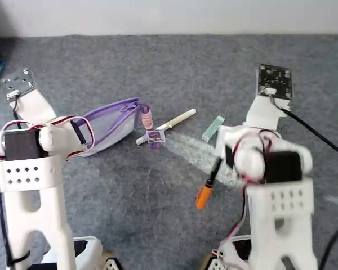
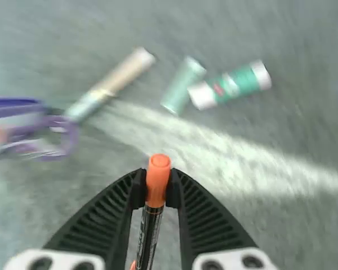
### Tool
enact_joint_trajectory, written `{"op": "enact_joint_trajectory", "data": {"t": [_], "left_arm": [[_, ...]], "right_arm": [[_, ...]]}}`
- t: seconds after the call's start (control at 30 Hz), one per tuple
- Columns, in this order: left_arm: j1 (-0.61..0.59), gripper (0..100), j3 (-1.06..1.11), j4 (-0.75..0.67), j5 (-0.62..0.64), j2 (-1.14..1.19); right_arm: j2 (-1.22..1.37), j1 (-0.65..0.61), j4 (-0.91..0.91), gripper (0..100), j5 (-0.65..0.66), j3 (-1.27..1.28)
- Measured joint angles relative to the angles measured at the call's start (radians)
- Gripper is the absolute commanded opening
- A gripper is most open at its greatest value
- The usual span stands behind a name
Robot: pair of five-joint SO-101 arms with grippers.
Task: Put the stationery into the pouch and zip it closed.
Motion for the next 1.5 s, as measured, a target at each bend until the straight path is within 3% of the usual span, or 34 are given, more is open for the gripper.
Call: {"op": "enact_joint_trajectory", "data": {"t": [0.23,0.43,0.8,1.03,1.2,1.27,1.4,1.5], "left_arm": [[0.000,1,0.000,0.000,0.000,0.000],[0.000,1,0.000,0.000,0.000,0.000],[0.000,1,0.000,0.000,0.000,0.000],[0.000,1,0.000,0.000,0.000,0.000],[0.000,1,0.000,0.000,0.000,0.000],[0.000,1,0.000,0.000,0.000,0.000],[0.000,1,0.000,0.000,0.000,0.000],[0.000,1,0.000,0.000,0.000,0.000]], "right_arm": [[-0.035,-0.166,-0.011,0.8,0.006,-0.239],[-0.037,-0.339,-0.215,0.8,0.006,-0.371],[0.023,-0.468,-0.703,0.8,0.130,-0.336],[0.138,-0.592,-0.756,0.8,0.178,-0.307],[0.186,-0.595,-0.760,1.3,0.178,-0.227],[0.190,-0.603,-0.760,4.8,0.190,-0.189],[0.192,-0.605,-0.760,23.2,0.230,-0.112],[0.189,-0.615,-0.760,24.0,0.232,-0.110]]}}
